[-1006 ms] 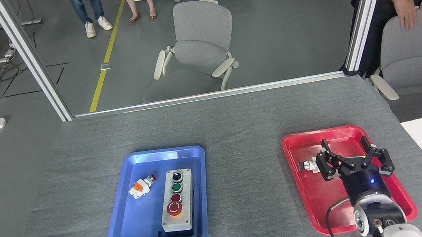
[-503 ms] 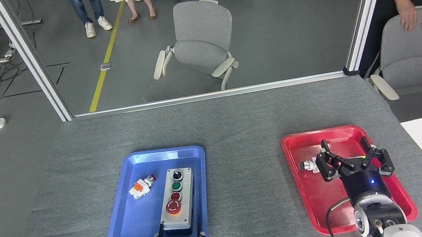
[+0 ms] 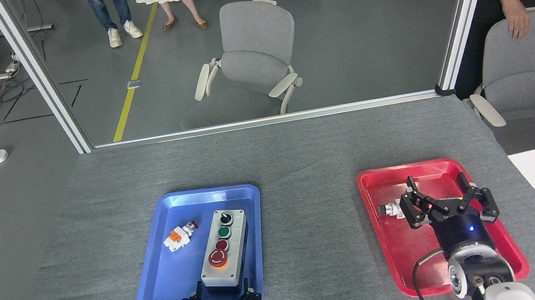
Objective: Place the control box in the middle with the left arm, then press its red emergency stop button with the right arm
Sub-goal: 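Grasp the near end of the grey control box with the left gripper, then drag the control box off the blue tray toward the table middle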
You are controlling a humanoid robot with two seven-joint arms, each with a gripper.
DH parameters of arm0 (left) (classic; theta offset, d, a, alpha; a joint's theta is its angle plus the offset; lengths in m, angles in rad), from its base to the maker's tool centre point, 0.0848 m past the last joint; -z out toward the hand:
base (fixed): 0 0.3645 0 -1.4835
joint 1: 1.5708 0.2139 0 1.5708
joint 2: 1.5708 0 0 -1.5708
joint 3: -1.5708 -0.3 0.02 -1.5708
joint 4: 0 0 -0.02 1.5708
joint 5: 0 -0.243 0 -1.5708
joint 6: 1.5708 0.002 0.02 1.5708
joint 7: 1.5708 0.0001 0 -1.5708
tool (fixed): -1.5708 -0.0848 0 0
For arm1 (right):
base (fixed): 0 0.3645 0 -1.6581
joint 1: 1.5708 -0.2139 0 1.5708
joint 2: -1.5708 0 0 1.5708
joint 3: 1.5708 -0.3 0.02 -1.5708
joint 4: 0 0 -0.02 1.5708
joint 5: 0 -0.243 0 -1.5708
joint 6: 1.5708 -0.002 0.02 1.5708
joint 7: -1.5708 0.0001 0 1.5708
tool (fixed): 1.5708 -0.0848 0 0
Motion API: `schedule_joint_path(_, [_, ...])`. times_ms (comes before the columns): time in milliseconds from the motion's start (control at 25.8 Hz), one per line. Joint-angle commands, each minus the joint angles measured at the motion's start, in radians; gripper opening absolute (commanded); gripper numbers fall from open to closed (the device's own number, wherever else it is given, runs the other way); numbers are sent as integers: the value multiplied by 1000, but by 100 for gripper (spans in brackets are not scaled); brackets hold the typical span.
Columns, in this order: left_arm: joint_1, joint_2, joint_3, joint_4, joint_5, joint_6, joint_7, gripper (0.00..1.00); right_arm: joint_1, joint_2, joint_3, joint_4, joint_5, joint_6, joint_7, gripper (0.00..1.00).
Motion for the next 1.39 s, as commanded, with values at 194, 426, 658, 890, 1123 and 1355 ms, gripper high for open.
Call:
schedule_joint_path(194, [-77,-1,24,71,28,0,2,98,-2,3,0,7,-1,2,1,98])
schedule_joint_path(426, [-101,-4,24,94,57,-3,3,98,-1,0,1,9,0,2,1,98])
schedule_joint_path(658, [-118,-17,23,105,69,-19,4,98,1,2,1,9,-1,0,1,98])
schedule_joint_path(890, [-149,-34,20,154,107,-37,4,98,1,8,1,7,-1,0,1,98])
schedule_joint_path(1123, [-176,-37,18,212,110,-43,4,85,1,5,1,7,-1,0,1,98])
schedule_joint_path(1355, [-190,-34,18,214,115,-63,-1,12,1,-1,1,7,-1,0,1,98])
